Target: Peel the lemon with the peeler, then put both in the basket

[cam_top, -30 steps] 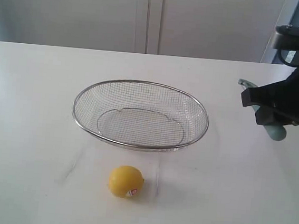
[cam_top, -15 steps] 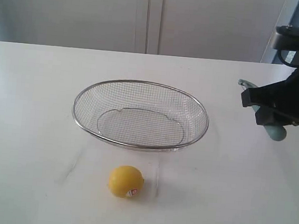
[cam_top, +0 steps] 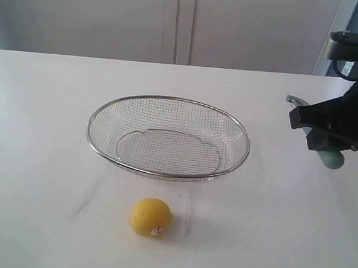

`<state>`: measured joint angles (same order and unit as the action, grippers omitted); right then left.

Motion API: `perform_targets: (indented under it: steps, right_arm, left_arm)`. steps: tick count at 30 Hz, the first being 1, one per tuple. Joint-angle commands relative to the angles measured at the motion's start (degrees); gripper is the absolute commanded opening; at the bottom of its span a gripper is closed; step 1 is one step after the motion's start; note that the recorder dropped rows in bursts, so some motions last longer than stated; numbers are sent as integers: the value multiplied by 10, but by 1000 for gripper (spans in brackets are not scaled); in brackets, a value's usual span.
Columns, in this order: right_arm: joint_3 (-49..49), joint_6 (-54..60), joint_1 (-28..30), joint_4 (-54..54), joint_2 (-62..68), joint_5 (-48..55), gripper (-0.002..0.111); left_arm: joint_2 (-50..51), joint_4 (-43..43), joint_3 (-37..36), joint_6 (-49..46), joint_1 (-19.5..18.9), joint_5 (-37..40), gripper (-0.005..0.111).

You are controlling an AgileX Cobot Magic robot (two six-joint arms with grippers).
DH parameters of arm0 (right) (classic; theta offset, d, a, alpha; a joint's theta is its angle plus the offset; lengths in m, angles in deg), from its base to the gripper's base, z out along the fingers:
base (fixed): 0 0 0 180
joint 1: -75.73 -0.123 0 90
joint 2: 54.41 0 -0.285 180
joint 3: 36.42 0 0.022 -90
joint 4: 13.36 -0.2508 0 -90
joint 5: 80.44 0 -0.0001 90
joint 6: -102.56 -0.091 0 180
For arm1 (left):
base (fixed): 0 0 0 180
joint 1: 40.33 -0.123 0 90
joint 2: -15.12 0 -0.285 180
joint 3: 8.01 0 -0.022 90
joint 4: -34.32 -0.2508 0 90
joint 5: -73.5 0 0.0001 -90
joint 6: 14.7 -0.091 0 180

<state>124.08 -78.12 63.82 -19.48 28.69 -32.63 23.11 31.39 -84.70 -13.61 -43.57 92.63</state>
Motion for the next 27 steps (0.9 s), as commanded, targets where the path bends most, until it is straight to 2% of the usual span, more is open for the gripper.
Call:
perform_targets:
  steps: [1,22,24,27]
  right_arm:
    - [-1,7,5,5,-4,1,0]
    - [-1,7,5,4,-4,0,0]
    - [-1,7,5,4,-4,-2,0]
    - [-1,7,5,4,-4,-2,0]
  left_arm:
    - [-2,-2,-5,1,-1,4,0]
    - [-2,-2,-5,1,-1,-6,0]
    - [-2,-2,-5,1,-1,-23,0]
    - [-2,-2,-5,2,-1,-87,0]
